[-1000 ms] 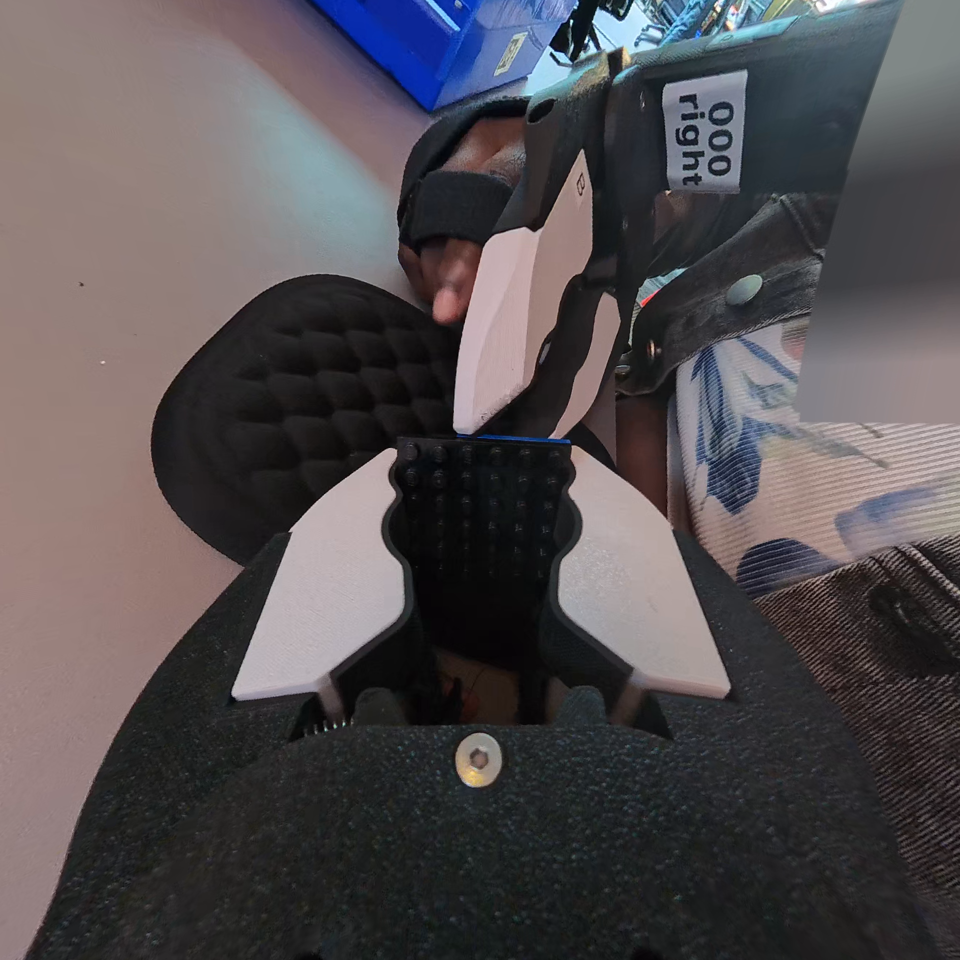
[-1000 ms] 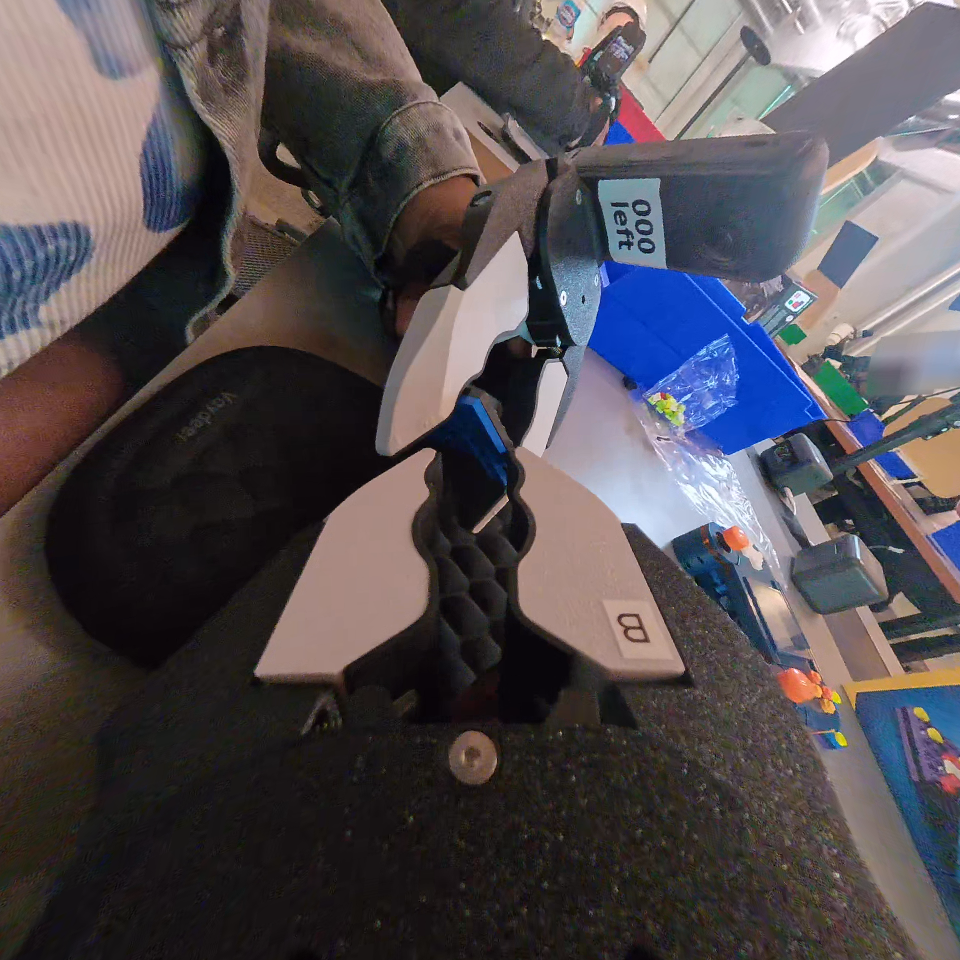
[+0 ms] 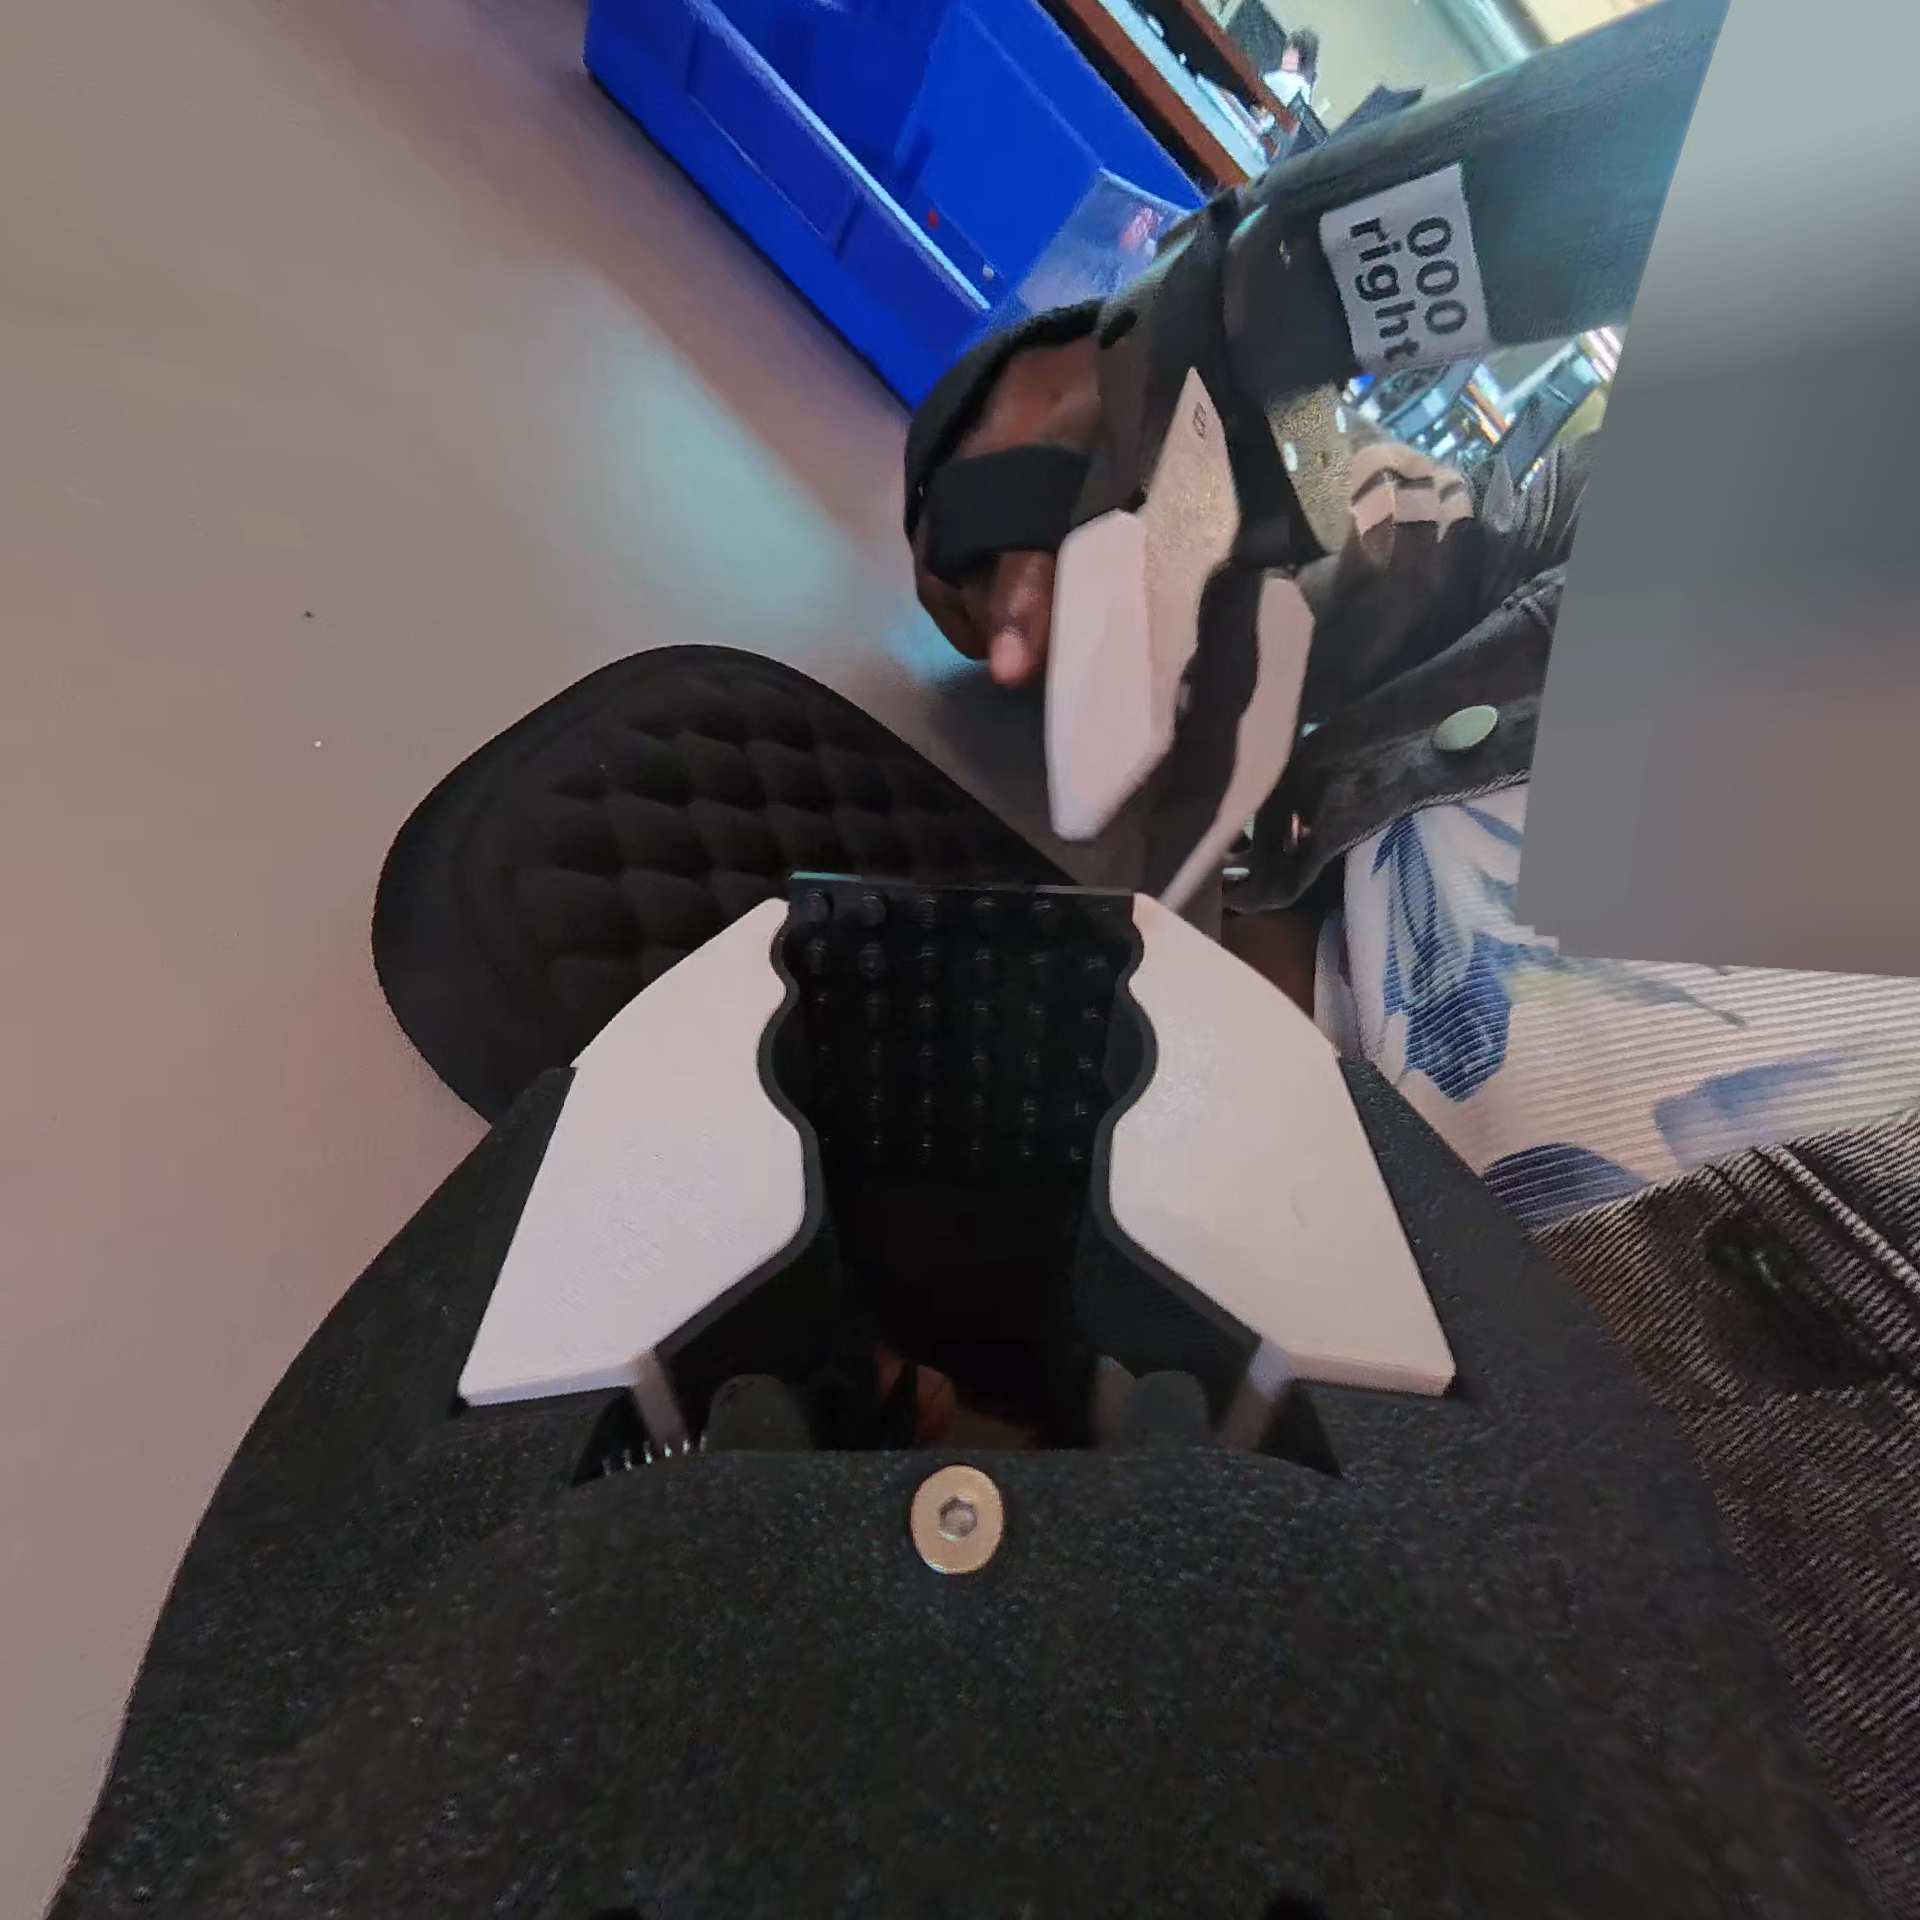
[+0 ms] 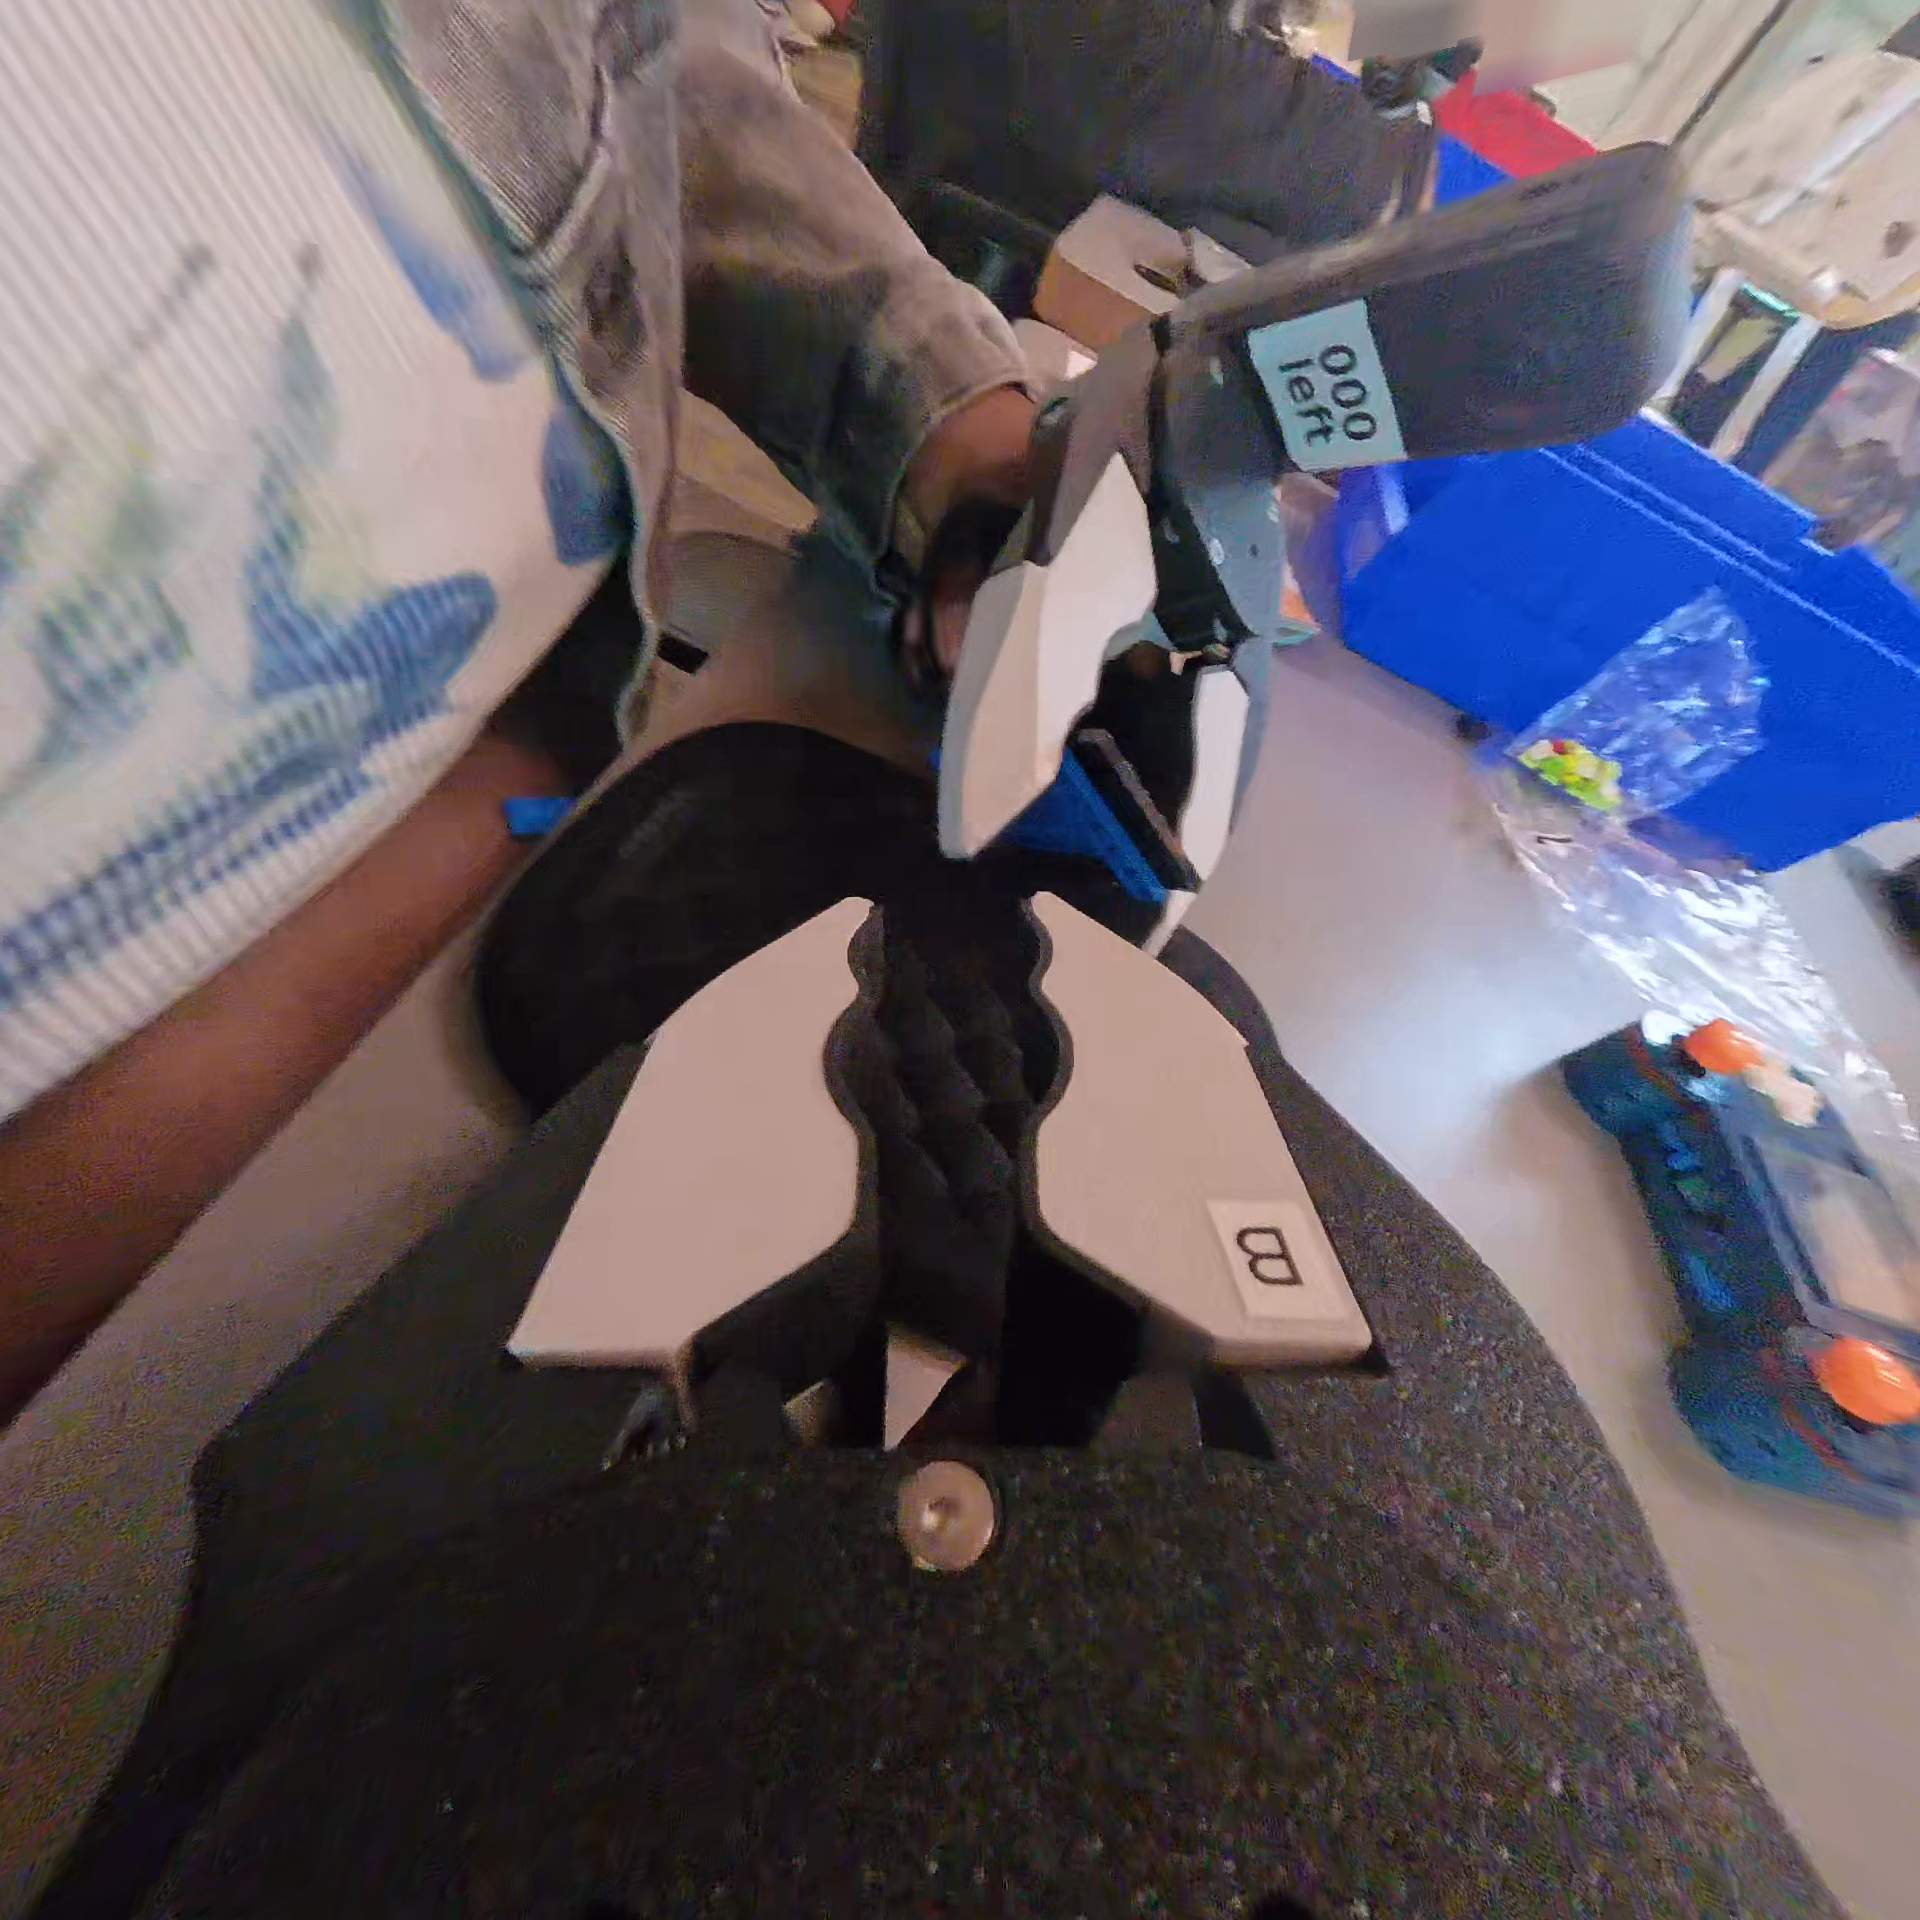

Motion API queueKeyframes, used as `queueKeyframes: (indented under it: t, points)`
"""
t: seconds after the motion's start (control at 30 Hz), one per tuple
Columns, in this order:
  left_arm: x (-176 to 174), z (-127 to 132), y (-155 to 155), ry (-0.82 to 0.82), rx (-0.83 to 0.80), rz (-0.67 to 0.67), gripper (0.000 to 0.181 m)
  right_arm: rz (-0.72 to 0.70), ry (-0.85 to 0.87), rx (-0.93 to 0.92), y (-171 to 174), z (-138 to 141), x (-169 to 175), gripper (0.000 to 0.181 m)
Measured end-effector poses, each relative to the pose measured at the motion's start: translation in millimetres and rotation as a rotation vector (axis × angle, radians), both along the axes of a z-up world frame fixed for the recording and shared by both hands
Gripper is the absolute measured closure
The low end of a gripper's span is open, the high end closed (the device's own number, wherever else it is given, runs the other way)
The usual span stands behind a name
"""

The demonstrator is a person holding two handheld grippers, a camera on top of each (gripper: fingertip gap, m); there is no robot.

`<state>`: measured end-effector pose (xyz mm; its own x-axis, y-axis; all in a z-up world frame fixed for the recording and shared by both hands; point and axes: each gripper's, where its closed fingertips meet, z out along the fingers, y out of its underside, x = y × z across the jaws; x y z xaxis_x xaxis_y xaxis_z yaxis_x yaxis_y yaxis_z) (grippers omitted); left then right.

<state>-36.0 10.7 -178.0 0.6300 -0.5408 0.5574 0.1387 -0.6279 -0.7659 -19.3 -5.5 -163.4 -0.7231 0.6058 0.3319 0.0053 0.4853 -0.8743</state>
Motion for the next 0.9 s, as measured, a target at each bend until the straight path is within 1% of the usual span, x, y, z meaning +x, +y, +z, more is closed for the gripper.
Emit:
queueKeyframes:
  t: [0.1,0.13,0.23,0.27,0.33,0.37,0.4,0.43,0.47,0.5,0.63,0.73,0.77,0.83,0.9]
  points:
    - [1,4,0,-0.024,0.019,0.038,0.127,0.159,-0.125,-0.075,-27,0,20,0.154]
    - [2,7,-1,-0.047,0.031,0.043,0.127,0.214,-0.172,-0.074,-36,-4,27,0.153]
    - [-1,14,0,-0.093,0.058,0.095,0.127,0.308,-0.294,-0.029,-57,-15,38,0.154]
    - [-3,15,0,-0.102,0.066,0.105,0.127,0.322,-0.347,-0.027,-64,-19,39,0.152]
    - [-5,17,0,-0.116,0.077,0.126,0.127,0.322,-0.505,-0.028,-74,-27,39,0.155]
    - [-5,18,0,-0.116,0.083,0.131,0.127,0.298,-0.579,-0.02,-77,-31,37,0.156]
    - [-4,19,-1,-0.113,0.088,0.131,0.127,0.289,-0.644,0.011,-79,-36,38,0.159]
    - [-3,19,-2,-0.11,0.093,0.128,0.127,0.288,-0.674,0.053,-80,-39,40,0.159]
    - [-2,20,-3,-0.108,0.099,0.123,0.127,0.269,-0.652,0.096,-81,-41,37,0.164]
    - [0,20,-4,-0.108,0.104,0.115,0.127,0.282,-0.626,0.148,-83,-42,37,0.165]
    - [2,25,-6,-0.126,0.129,0.097,0.127,0.387,-0.54,0.363,-83,-49,38,0.165]
    - [0,29,-8,-0.135,0.163,0.103,0.127,0.458,-0.533,0.516,-86,-58,41,0.169]
    - [0,31,-10,-0.134,0.176,0.102,0.127,0.473,-0.515,0.542,-90,-62,42,0.168]
    - [0,33,-13,-0.129,0.195,0.103,0.127,0.47,-0.483,0.596,-93,-67,42,0.173]
    - [0,33,-16,-0.121,0.205,0.101,0.127,0.427,-0.44,0.607,-91,-63,37,0.174]
